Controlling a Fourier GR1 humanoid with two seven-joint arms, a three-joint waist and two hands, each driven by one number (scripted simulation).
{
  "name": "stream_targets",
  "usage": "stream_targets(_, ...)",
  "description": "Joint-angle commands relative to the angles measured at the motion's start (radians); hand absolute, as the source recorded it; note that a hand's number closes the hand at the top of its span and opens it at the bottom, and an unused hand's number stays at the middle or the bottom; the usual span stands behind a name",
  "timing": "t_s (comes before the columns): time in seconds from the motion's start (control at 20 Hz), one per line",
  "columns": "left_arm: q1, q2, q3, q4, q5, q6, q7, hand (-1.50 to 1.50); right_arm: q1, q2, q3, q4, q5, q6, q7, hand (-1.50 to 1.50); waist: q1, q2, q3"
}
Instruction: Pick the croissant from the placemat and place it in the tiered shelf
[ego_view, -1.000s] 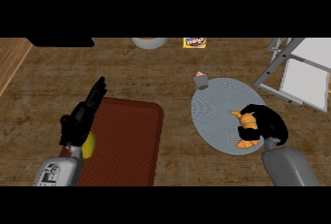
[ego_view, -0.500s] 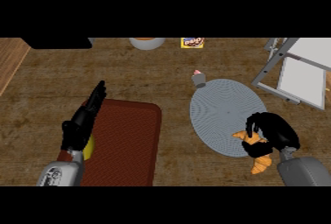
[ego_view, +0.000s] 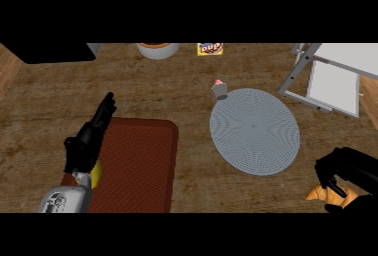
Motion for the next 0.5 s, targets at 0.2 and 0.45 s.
stream_targets(0.2, 0.018, -0.001, 0.006, -0.008, 0.003, 0.005, -0.006, 0.0, 0.086, -0.287, -0.26, 0.1, -0.37, 0.178, -0.498, 1.5, -0.006, 0.006, -0.002)
stream_targets(0.45, -0.008, 0.011, 0.002, -0.016, -0.003, -0.004, 0.01, 0.0, 0.133, -0.406, -0.368, 0.186, -0.574, 0.242, -0.562, 1.5, 0.009, 0.009, -0.002)
